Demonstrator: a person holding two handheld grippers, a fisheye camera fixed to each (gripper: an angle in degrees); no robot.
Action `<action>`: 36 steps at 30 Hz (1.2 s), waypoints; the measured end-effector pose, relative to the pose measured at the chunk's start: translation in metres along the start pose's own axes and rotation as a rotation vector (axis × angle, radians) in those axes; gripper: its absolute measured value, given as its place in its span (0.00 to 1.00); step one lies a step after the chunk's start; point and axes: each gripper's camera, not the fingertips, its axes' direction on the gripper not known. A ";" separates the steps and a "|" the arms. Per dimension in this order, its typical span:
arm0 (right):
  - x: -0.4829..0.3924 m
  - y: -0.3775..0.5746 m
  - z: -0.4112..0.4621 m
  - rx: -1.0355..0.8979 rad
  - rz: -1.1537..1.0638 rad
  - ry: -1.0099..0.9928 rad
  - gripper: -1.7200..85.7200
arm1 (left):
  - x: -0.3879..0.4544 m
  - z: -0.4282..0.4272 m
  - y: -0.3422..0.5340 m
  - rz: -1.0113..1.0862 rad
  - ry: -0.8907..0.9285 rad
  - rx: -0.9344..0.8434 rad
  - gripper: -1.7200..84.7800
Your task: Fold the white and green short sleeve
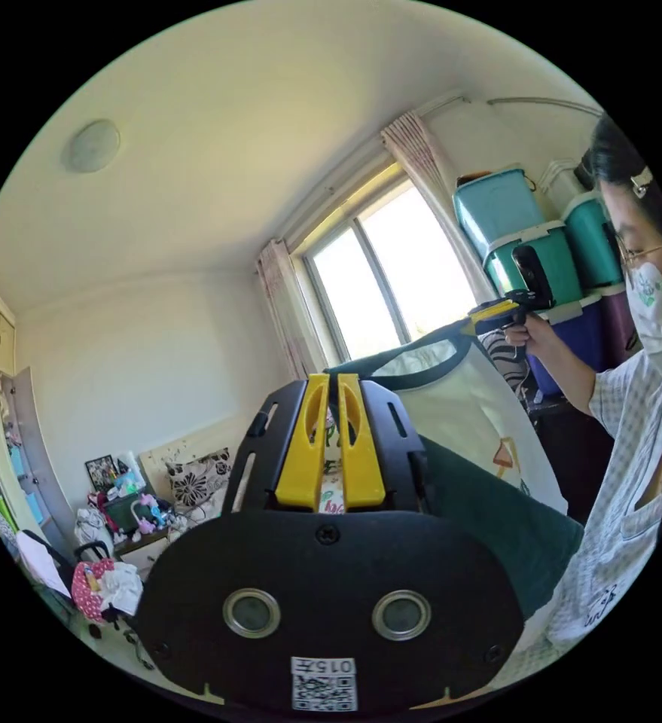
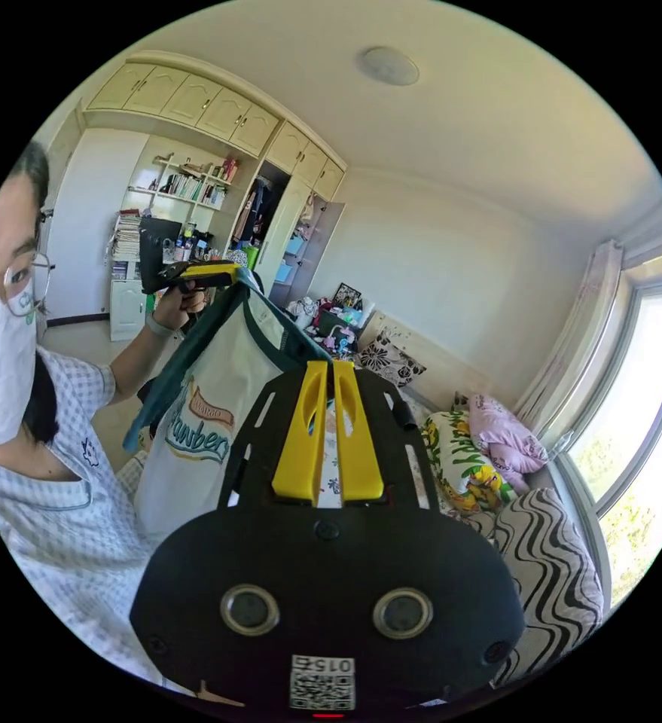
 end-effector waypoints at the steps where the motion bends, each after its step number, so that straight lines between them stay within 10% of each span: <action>1: 0.014 0.001 0.022 -0.027 0.021 -0.011 0.01 | -0.019 0.029 0.015 -0.040 0.009 -0.030 0.02; 9: 0.172 0.041 0.279 -0.381 0.293 0.014 0.02 | -0.172 0.332 0.172 -0.331 -0.072 -0.399 0.02; 13: 0.244 0.123 0.401 -0.586 0.677 -0.162 0.02 | -0.248 0.435 0.322 -0.864 0.057 -0.488 0.04; 23: 0.172 0.379 0.379 -0.885 0.773 -0.522 0.10 | -0.187 0.271 0.640 -1.253 0.163 -0.843 0.11; 36: 0.169 0.426 0.362 -0.979 0.969 -0.679 0.04 | -0.201 0.245 0.701 -1.124 -0.130 -1.338 0.16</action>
